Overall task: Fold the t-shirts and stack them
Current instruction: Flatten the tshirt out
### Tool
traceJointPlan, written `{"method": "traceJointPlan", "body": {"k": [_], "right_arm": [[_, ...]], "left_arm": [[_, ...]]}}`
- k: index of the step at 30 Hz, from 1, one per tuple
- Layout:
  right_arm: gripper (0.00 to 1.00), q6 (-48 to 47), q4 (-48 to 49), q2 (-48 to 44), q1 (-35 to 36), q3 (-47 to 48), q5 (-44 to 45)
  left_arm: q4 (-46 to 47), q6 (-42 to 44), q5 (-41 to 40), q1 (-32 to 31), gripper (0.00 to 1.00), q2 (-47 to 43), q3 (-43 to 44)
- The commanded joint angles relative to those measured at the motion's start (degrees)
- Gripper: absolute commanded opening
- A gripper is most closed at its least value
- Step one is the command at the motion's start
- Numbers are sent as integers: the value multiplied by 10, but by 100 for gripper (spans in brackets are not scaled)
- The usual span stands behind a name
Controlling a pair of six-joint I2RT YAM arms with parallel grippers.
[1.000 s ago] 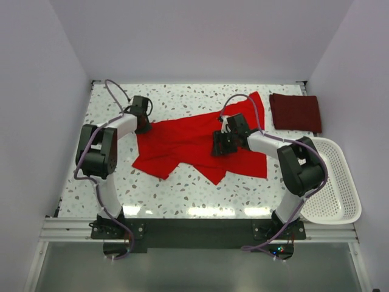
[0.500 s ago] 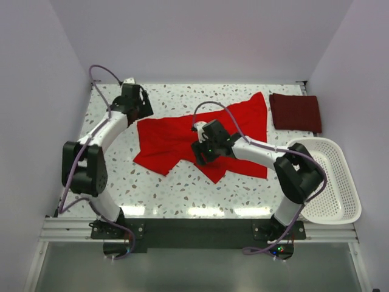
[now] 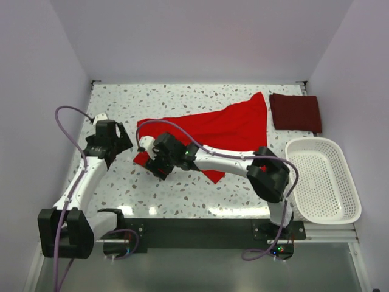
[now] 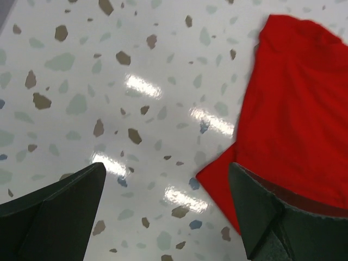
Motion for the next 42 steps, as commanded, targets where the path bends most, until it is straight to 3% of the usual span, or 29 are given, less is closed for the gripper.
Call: {"method": "traceJointPlan", "body": {"k": [1,8,16,19,23,24,28,34,37,41,42], "right_arm": [[63,-36,7,50,16,42,24],[61,-43,18,124,24,112,44],[57,-47,29,177,24,129,77],[44,-47,33,184,24,130,81],[3,-44,27,175,24,133,73],[0,-44,19,159,24,134,68],[0,-38,-10,75,23,131,16],[1,50,-38,-30,-4,91,-94],[14,106,-30,-59,-21,45,-173],[47,95,-89,-64,-22,8,-207],[50,92,-95,-71,-21,0,-208]], "left_arm": [[1,-10,-19,12,100,-25,-15],[24,-48,42,109,100,-21,-15],[28,-48,70,127,100,-13,-17],[28,-45,71,127,100,-11,-16],[29,-43,79,127,99,-12,-17],[29,-41,79,127,99,-13,-17],[30,-37,81,127,99,-16,-21],[31,-31,87,128,99,-18,-21],[32,-27,86,127,99,-21,-22],[37,-20,99,126,99,-19,-26],[38,-19,105,126,99,-17,-28]]}}
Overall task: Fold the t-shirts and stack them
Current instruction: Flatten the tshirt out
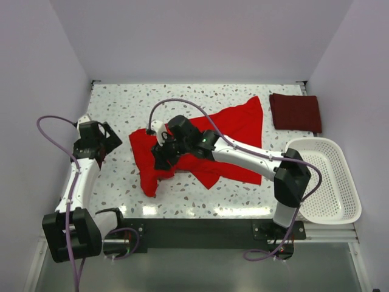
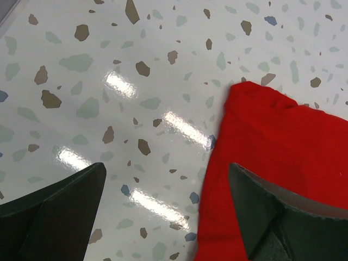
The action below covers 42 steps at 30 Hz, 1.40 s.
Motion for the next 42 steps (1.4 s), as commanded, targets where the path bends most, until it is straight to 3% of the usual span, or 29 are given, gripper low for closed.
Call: {"method": "traceJointPlan", "body": {"k": [1,6,11,15,23,29,37,39,40,42], "right_arm": [[52,9,-58,3,6,-47,-43],[56,8,-51,-56,-33,-130,38],[56,28,-37,-92,-125,-203,153],[56,53,-18,-90,-196,-231,216],[56,96,29,-29,-259,-243,246],[56,102,69,19,-280,-241,252],[57,89,74,104,-330,-151,244],[57,87,72,127,-348,-118,238],[57,87,68,152,-354,-77,232],[59,84,32,169,-364,-28,222]], "left_arm": [[36,17,22,3,99,-5,-4],[40,32,32,-32,85,6,-2],[12,26,22,-115,73,33,10],[12,8,48,-134,64,80,7],[43,-24,103,-145,45,216,49],[51,-47,61,-145,31,302,99],[26,-41,8,-136,29,452,236],[20,-34,5,-130,34,490,289],[8,-30,5,-127,44,500,309],[-7,-20,2,-126,54,520,366]]}}
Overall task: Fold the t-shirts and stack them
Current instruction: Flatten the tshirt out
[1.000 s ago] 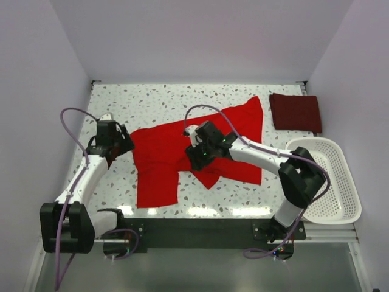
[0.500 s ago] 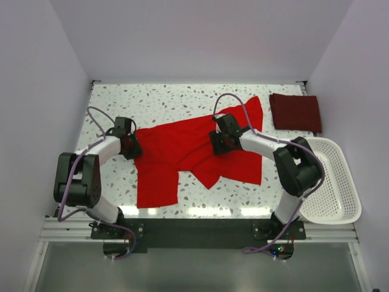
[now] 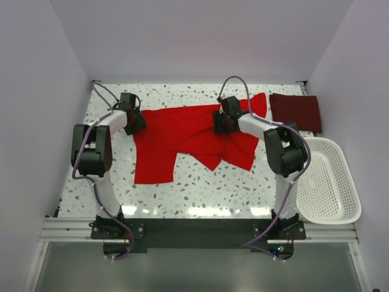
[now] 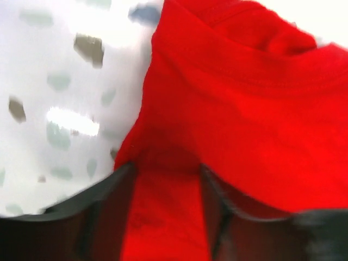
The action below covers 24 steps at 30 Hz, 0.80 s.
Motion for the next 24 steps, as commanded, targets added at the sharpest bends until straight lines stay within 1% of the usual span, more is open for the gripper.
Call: {"method": "traceJointPlan", "body": {"k": [1,2,3,4,5,6,7,8,9,10,12,14,15,16,18,19,21,22,24], "right_arm": [[59,-23,-60,38,-21,109,-7],[60,-31,-75,35,-21,126,-7],[64,-38,-86,25,-21,134,-12],[67,-39,-99,14,-21,135,-14],[70,-42,-106,-14,-21,128,-14],[76,-44,-114,-28,-21,121,-15],[79,-46,-134,-43,-22,101,-16],[81,-45,-145,-74,-21,90,-16],[84,-43,-153,-90,-21,77,-16],[85,-40,-164,-108,-21,46,-16],[86,-30,-172,-160,-21,12,-19],[86,-22,-178,-195,-21,-38,-16],[86,-16,-180,-228,-21,-52,-15],[86,-13,-182,-243,-21,-79,-12],[86,-3,-182,-272,-20,-105,-14],[86,-1,-182,-298,-20,-128,-17],[86,5,-177,-319,-18,-150,-21],[86,8,-173,-338,-18,-171,-19],[86,11,-172,-352,-18,-186,-20]], "left_arm": [[-39,16,-27,12,63,35,72],[-46,23,-32,12,67,29,87],[-50,31,-36,11,70,5,85],[-58,33,-50,11,77,-13,79],[-63,33,-60,11,79,-53,56],[-67,31,-66,11,81,-76,39],[-69,31,-70,11,83,-101,18],[-67,30,-73,10,84,-127,-31],[-65,30,-72,8,84,-176,-57],[-66,29,-70,6,85,-200,-106],[-73,37,-64,2,85,-257,-148],[-84,46,-39,-3,84,-288,-203],[-96,54,-36,-9,84,-312,-217],[-102,56,-33,-13,82,-324,-242],[-112,63,-21,-22,80,-348,-261],[-119,63,-16,-27,76,-354,-276],[-117,50,-16,-46,70,-369,-286],[-114,49,0,-51,65,-371,-294],[-119,42,8,-60,61,-357,-295]]}}
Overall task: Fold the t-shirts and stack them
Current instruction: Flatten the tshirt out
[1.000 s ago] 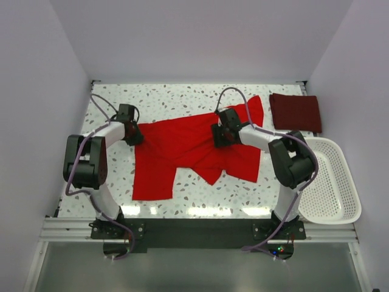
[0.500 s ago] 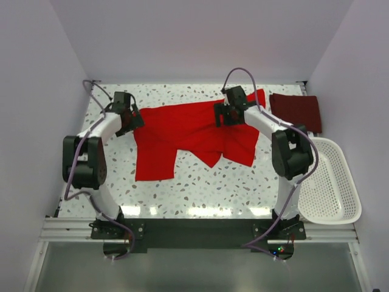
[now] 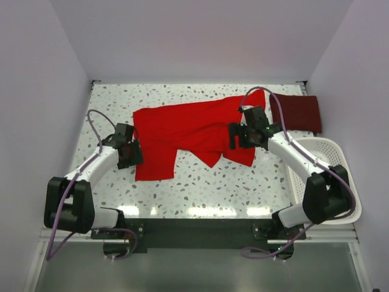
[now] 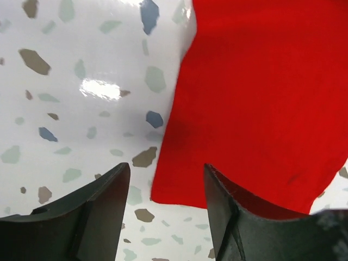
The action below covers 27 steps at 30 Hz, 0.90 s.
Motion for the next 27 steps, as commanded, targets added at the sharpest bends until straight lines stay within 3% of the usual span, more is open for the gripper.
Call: {"method": "traceJointPlan", "body": {"k": [1,9,18,20,24,27], "right_arm": [[86,19,0,-36,5,-34,-7],[86,19,13,-70,5,-70,-7],[85,22,31,-70,5,-86,3],[85,23,35,-73,5,-90,6],[85,30,41,-78,5,-103,22],[85,42,43,-77,4,-110,62]], "left_arm": [[-3,-5,16,-18,60,-1,-4],[16,-16,-3,-29,54,38,-39],[28,-21,-10,-41,40,72,-54],[29,-23,-12,-47,34,86,-54],[23,-29,-15,-62,8,92,-53],[16,-36,-34,-61,0,74,-47]]}}
